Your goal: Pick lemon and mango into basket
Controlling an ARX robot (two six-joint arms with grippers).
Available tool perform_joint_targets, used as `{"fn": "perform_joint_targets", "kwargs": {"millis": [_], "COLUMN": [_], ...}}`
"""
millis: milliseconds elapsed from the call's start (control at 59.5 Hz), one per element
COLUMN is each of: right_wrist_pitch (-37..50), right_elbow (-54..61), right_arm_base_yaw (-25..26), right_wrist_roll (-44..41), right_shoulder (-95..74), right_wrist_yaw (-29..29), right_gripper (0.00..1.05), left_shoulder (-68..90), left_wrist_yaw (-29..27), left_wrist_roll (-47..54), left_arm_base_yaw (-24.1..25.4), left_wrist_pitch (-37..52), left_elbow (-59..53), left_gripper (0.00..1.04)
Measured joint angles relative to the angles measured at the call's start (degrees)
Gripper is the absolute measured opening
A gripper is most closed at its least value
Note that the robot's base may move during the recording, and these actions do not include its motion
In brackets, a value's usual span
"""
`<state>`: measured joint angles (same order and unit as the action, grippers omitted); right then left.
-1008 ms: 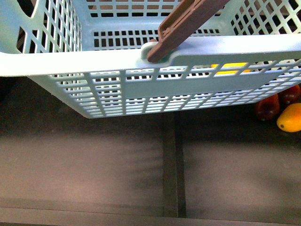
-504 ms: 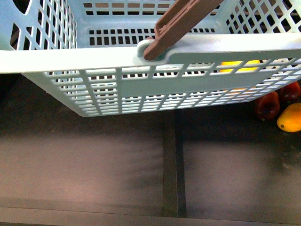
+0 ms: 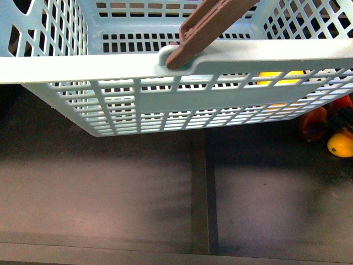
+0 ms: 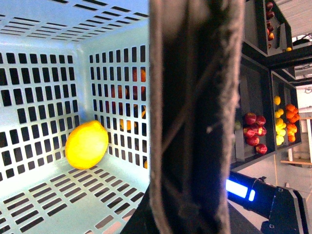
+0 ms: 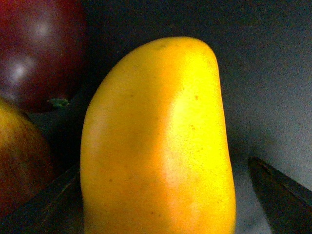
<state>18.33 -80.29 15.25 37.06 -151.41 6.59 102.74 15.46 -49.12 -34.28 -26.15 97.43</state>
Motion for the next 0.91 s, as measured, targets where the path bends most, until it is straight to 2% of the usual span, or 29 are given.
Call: {"fn": "perform_joint_targets", "kwargs": {"millis": [202,369,470,521,722,907], "right_wrist_pitch": [0.28,3.63,7.41,9.60,9.53,5.81], "right_elbow": [0.11,5.35,12.76,17.62,31.47,39.54], "right_arm_base_yaw": [0.31,1.27,2.95,4.61,10.47,11.21], "right_wrist_roll": [-0.50,-2.86,-7.43,-10.56,-20.48,-25.51], "right_shoulder": [0.09,3.30,9.60,15.10,35.85,52.43], "right_wrist_yaw": [0.22,-1.40,-3.76,-6.14,-16.59,-28.20], "right_gripper": [0.67,0.64,0.64,0.64,0.64,0.64], "left_shoulder": [0.00,0.00,0.00,0.00,0.00,0.00], "left_wrist_yaw": [0.15,0.15,0.04,0.04,0.02,0.00], "left_wrist_roll": [-0.02,-0.02,-0.04,-0.02,-0.02,-0.02], "left_arm_base_yaw": [0.00,0.00,0.00,0.00,0.00,-0.02], "left_wrist_pitch": [0.00,0.00,0.00,0.00,0.00,0.00], "left_elbow": [0.00,0.00,0.00,0.00,0.00,0.00], "left_gripper": [0.04,0.04,0.04,0.04,0.04,0.04]}}
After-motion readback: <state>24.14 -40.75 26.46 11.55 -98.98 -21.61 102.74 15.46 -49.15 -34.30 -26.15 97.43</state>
